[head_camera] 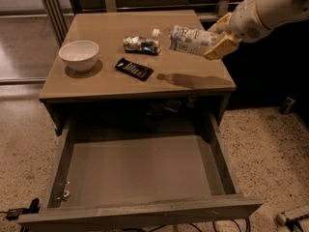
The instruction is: Pick blue plastic bottle from top drawer and place on counter
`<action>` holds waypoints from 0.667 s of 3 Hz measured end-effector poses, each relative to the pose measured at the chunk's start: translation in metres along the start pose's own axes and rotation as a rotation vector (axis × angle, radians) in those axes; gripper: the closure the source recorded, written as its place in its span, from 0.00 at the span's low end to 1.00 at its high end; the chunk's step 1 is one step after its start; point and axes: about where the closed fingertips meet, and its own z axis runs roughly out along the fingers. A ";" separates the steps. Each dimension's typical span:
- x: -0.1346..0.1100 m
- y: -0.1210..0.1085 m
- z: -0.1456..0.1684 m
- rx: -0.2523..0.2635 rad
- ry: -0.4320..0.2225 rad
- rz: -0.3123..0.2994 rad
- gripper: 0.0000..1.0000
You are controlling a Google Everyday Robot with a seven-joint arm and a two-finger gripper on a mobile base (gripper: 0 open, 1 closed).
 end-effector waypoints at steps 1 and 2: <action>0.021 -0.034 0.022 0.022 0.047 0.068 1.00; 0.041 -0.050 0.040 0.033 0.093 0.121 1.00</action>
Offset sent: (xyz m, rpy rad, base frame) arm 0.0924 -0.0442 -0.0512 -0.0473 0.0973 -0.2231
